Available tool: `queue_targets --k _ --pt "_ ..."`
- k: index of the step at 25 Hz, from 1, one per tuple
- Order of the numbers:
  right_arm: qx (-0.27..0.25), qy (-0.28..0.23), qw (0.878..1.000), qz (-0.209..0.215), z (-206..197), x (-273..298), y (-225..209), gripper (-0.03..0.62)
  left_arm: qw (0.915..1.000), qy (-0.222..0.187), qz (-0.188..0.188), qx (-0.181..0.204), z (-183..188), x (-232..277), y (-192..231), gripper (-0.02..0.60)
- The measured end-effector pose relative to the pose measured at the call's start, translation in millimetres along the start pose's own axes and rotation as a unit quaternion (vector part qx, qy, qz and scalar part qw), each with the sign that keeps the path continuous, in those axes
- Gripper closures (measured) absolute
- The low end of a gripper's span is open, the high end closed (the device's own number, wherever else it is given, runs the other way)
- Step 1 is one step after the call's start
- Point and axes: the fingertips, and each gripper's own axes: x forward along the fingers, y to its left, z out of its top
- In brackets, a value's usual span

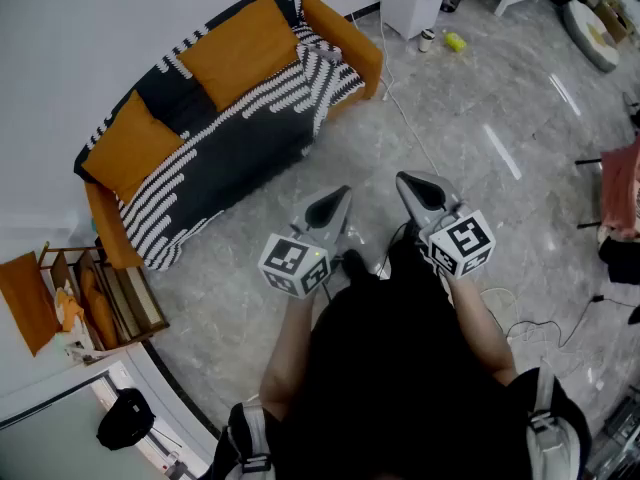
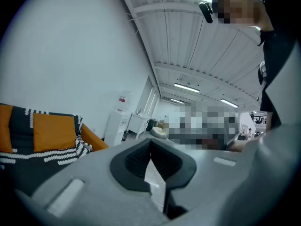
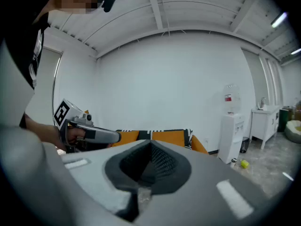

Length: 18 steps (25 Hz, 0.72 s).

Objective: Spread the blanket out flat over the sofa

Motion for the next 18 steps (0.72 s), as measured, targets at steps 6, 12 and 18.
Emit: queue_targets --k 6,12,18 --pt "0.005 0.0 1.0 -0.013 0 -5 -16 0.592 0.9999 0.0 -0.011 -0.002 2 17 -2 0.571" --pt "0.028 -0.012 0.999 -0.029 1 -13 -34 0.591 0.9997 0.007 -0.021 -0.007 -2 32 -5 0.571" --pt "0.035 -0.005 0.998 -0.043 -6 -12 -42 0.591 0.9995 0.014 -0.025 -0.009 -6 32 4 0.571"
